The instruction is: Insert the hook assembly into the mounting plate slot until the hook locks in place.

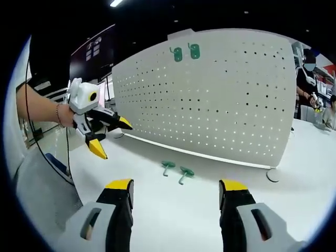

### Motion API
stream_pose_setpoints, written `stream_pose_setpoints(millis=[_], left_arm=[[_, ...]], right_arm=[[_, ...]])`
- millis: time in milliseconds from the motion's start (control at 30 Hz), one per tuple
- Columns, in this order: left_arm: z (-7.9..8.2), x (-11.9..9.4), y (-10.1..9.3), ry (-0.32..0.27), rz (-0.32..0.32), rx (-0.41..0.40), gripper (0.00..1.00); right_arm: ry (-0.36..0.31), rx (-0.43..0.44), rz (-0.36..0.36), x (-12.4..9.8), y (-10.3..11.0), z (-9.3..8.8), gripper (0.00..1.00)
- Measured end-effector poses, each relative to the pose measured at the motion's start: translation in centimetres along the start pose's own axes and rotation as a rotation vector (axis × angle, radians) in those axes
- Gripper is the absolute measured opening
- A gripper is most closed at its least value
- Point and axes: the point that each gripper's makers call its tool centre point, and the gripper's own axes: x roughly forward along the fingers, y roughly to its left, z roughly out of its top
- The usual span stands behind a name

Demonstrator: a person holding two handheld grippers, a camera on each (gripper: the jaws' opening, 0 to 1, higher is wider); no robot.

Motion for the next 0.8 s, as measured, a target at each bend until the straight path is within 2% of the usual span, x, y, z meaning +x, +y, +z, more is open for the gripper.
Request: stream_pose_setpoints(millis=[800], left_arm=[[-0.7, 2.8, -0.2, 0.141, -0.110, 0.106, 0.83]], right_arm=[[0.005, 0.010, -0.001, -0.1, 0.0, -0.1, 0.63]])
